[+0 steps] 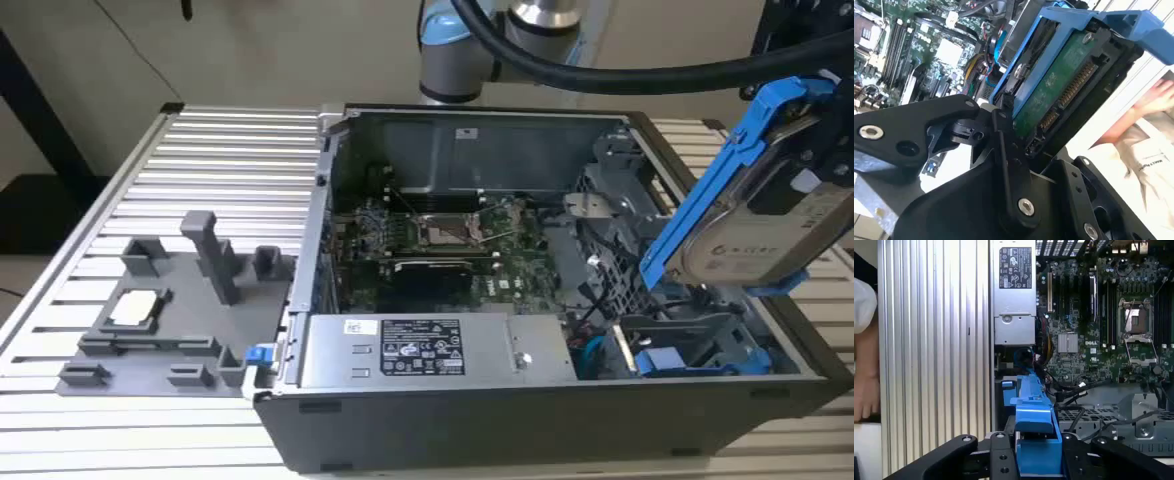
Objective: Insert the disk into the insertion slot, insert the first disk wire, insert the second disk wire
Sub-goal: 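Insert the disk into the insertion slot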
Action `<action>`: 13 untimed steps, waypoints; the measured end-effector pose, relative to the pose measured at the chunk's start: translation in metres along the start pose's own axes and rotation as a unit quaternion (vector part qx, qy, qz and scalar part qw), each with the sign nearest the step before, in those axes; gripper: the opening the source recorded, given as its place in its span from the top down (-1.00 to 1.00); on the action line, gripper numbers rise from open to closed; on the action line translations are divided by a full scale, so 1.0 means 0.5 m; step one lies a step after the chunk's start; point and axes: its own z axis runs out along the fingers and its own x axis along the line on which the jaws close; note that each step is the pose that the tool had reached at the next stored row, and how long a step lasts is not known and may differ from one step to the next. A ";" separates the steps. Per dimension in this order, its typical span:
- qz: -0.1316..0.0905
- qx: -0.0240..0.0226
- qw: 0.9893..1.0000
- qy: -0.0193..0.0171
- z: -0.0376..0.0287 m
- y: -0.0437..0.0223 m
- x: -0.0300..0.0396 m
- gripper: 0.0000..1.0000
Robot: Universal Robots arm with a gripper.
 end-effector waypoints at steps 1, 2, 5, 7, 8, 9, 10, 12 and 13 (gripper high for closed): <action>0.000 0.000 1.000 0.000 0.000 0.000 0.000 0.35; 0.000 0.000 1.000 0.000 0.000 0.000 0.000 0.35; 0.000 0.000 1.000 0.000 0.000 0.000 0.000 0.35; 0.001 0.000 1.000 0.000 0.000 0.000 0.000 0.35; 0.001 0.000 1.000 0.000 0.000 0.000 0.000 0.35; 0.002 0.000 1.000 0.000 0.000 0.000 0.000 0.35; 0.002 0.000 1.000 0.000 0.000 0.000 0.000 0.35; 0.002 0.000 1.000 0.000 0.001 0.000 0.000 0.35; 0.002 0.000 1.000 0.000 0.002 0.000 0.000 0.35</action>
